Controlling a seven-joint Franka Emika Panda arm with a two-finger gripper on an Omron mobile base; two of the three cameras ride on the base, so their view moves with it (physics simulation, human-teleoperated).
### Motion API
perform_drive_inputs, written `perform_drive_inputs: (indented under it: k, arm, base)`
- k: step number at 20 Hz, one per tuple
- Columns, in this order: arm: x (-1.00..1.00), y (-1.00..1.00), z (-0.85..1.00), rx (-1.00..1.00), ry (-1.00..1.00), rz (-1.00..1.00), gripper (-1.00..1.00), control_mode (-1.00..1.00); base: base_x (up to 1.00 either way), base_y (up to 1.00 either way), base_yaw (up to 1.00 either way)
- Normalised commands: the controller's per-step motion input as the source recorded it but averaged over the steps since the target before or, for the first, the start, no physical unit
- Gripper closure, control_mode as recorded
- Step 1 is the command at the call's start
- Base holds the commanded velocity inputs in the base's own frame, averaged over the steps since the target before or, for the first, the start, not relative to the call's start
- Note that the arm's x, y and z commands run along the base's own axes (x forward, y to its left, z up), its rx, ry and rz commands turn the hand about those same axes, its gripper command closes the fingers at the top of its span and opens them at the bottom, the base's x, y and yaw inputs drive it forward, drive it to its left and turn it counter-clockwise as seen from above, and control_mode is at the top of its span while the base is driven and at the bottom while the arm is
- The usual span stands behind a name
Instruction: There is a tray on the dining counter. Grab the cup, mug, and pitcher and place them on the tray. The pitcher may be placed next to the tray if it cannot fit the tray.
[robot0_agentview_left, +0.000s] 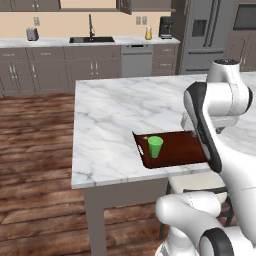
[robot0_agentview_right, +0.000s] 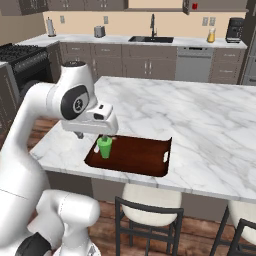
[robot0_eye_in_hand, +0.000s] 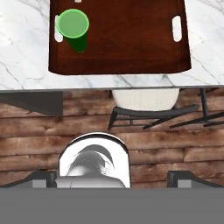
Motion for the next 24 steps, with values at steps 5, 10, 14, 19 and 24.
perform_drive_inputs:
  k: [5, 10, 14, 19, 24]
  arm:
    - [-0.30, 0.06, 0.06, 0.00, -0.01, 0.00, -1.00, -1.00]
    - [-0.11, 0.27, 0.00, 0.00, 0.00, 0.00, -1.00, -1.00]
    - [0.00, 0.27, 0.00, 0.00, 0.00, 0.00, -1.00, -1.00]
    - [0.00, 0.00, 0.00, 0.00, 0.00, 0.00, -1.00, -1.00]
    - [0.00, 0.00, 0.00, 0.00, 0.00, 0.00, -1.00, 1.00]
  base:
    - [0.00, 0.00, 0.00]
    - [0.00, 0.00, 0.00]
    - [0.00, 0.00, 0.00]
    - [0.00, 0.00, 0.00]
    - [-0.42, -0.01, -0.01]
